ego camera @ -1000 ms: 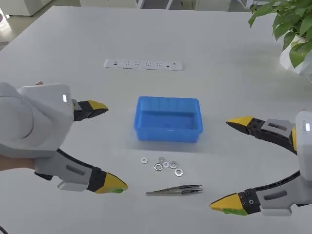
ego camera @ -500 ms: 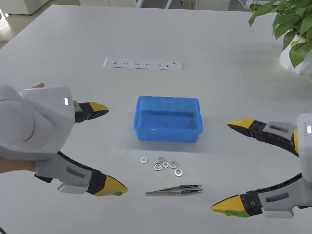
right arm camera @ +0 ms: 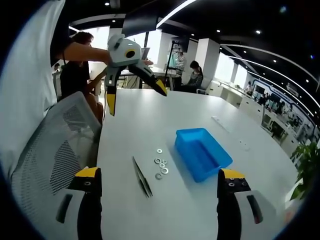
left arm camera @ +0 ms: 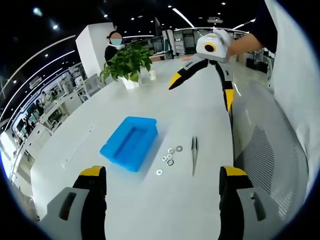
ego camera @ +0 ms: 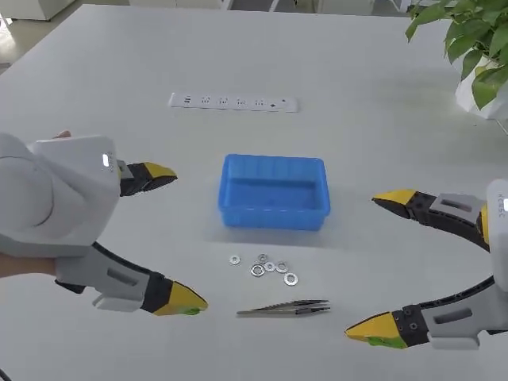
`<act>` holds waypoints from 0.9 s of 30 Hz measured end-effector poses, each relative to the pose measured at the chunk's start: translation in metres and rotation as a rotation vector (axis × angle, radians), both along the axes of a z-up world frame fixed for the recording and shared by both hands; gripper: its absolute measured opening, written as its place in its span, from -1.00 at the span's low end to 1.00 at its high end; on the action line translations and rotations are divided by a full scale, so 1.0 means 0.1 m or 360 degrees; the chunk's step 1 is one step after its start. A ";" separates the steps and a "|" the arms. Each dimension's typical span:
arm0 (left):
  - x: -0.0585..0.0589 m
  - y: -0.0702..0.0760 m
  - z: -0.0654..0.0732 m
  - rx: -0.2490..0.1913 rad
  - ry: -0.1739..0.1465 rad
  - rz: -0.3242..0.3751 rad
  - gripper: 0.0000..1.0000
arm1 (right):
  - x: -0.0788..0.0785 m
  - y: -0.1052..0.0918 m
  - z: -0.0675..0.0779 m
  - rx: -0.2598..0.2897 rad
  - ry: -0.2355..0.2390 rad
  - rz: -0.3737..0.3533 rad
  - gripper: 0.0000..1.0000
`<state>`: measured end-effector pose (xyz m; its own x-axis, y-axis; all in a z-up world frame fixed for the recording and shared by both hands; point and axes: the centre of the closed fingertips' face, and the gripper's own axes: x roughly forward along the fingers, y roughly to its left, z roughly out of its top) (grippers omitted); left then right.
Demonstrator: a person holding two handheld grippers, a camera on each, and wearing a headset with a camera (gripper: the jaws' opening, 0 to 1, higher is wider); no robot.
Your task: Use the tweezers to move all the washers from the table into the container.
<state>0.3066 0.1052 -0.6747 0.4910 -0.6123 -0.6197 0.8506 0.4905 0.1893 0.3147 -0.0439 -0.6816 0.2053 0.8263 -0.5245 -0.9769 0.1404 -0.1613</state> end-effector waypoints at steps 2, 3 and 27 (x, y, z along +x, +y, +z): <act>-0.01 -0.01 -0.01 -0.0002 0.0001 -0.0008 0.98 | 0.00 0.00 0.00 -0.0002 -0.0001 0.0000 0.93; -0.01 -0.02 -0.01 0.0001 0.0003 -0.0011 0.98 | 0.00 -0.01 -0.01 -0.0007 0.0000 0.0000 0.93; -0.14 -0.19 -0.34 -0.0041 0.0082 -0.0064 0.97 | -0.01 0.02 -0.26 -0.0114 0.0028 0.0027 0.77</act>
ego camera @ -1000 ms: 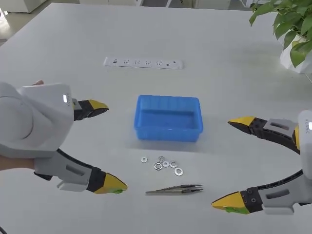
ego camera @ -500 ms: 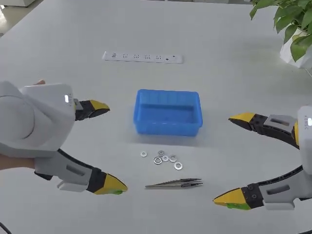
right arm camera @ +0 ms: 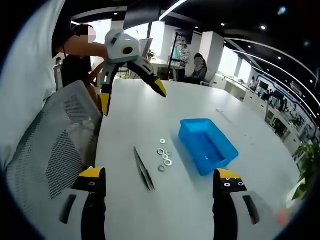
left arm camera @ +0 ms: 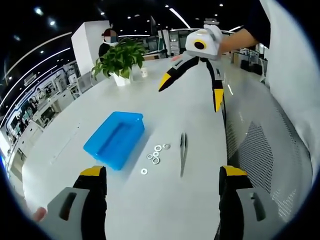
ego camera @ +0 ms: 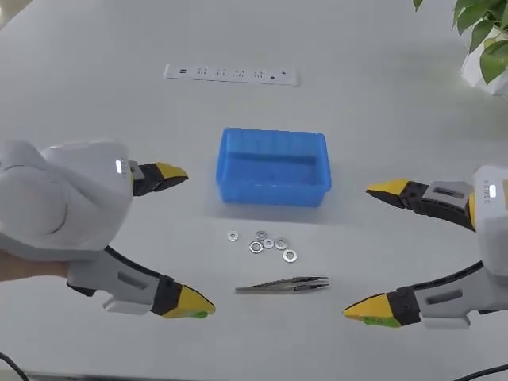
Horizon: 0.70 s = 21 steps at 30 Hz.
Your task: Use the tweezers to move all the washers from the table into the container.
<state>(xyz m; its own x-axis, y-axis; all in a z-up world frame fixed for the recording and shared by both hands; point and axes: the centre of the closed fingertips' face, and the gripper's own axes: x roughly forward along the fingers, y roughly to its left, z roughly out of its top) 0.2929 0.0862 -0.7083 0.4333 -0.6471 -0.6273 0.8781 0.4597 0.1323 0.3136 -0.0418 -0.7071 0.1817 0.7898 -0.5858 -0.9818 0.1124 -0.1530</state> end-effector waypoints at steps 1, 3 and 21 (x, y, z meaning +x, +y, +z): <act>-0.01 -0.02 -0.02 -0.0014 0.0010 -0.0002 0.95 | -0.01 0.01 0.00 0.0008 0.0014 -0.0002 0.75; -0.02 -0.04 -0.05 -0.0019 0.0025 -0.0002 0.90 | -0.02 0.01 -0.05 -0.0012 0.0051 -0.0011 0.70; -0.11 -0.14 -0.49 -0.0072 0.0204 0.0041 0.63 | -0.20 0.15 -0.47 -0.0112 0.0235 0.0064 0.26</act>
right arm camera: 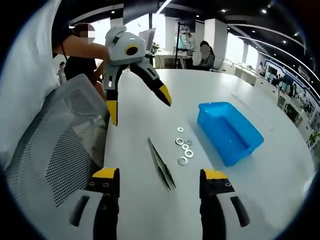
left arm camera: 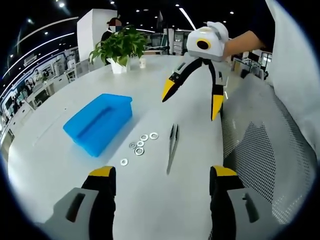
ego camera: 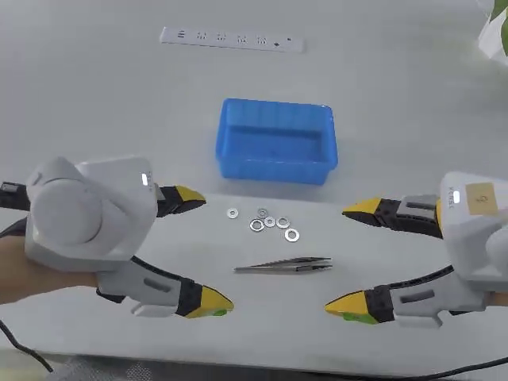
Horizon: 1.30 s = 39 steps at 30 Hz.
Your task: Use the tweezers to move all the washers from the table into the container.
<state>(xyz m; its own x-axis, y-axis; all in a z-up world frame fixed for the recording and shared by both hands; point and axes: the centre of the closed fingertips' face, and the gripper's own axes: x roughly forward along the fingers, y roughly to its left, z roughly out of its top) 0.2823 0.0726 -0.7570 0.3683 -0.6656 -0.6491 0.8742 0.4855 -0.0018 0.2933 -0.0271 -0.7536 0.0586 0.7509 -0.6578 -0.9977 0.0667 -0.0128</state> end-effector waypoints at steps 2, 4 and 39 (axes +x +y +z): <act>-0.01 -0.04 -0.05 0.0010 0.0008 -0.0025 0.53 | -0.01 0.01 -0.06 -0.0036 -0.0020 0.0038 0.11; -0.01 -0.09 -0.09 0.0023 0.0010 -0.0044 0.43 | 0.00 0.04 -0.11 -0.0048 -0.0015 0.0050 0.06; 0.04 -0.47 -0.46 0.0234 -0.0004 -0.0458 -0.53 | 0.05 0.26 -0.55 -0.0384 -0.0086 0.0481 -0.67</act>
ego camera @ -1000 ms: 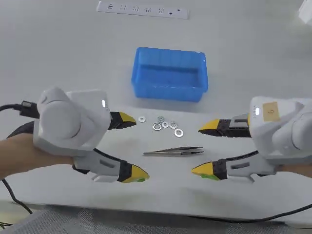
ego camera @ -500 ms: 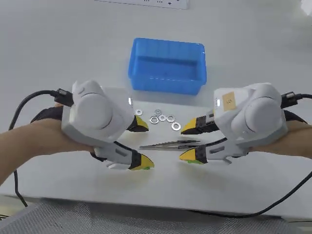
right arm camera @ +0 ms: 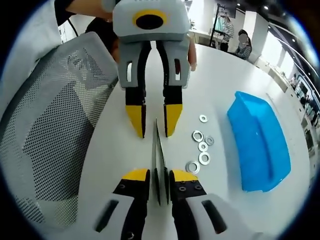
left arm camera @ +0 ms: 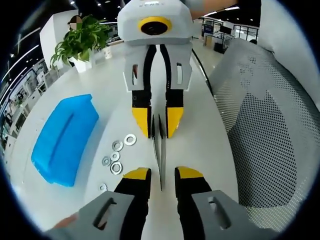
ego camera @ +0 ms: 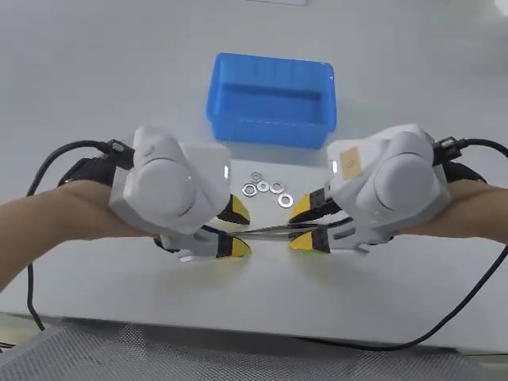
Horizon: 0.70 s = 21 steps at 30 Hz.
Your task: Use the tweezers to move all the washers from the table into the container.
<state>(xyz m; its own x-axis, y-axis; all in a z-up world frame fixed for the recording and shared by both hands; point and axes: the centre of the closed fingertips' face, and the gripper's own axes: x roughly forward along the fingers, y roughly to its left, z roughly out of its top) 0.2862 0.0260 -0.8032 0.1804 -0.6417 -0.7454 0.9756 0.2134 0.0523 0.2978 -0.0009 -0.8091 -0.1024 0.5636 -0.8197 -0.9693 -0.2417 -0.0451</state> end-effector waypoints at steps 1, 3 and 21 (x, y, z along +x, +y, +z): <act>0.01 0.00 0.00 0.0000 0.0000 0.0003 -0.53 | -0.02 0.00 0.00 -0.0003 0.0006 0.0008 -0.69; 0.02 -0.01 0.00 -0.0006 0.0002 0.0017 -0.53 | -0.06 0.01 0.00 -0.0004 -0.0019 0.0057 -0.75; 0.06 -0.03 0.02 0.0082 -0.0164 -0.0100 -0.84 | -0.03 0.04 0.01 0.0086 0.0059 -0.0052 -0.85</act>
<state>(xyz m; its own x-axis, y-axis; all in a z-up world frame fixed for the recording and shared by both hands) 0.2919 0.0228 -0.8010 0.2183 -0.6155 -0.7573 0.9758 0.1465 0.1623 0.2950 0.0027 -0.8085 -0.1129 0.6104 -0.7840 -0.9779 -0.2079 -0.0210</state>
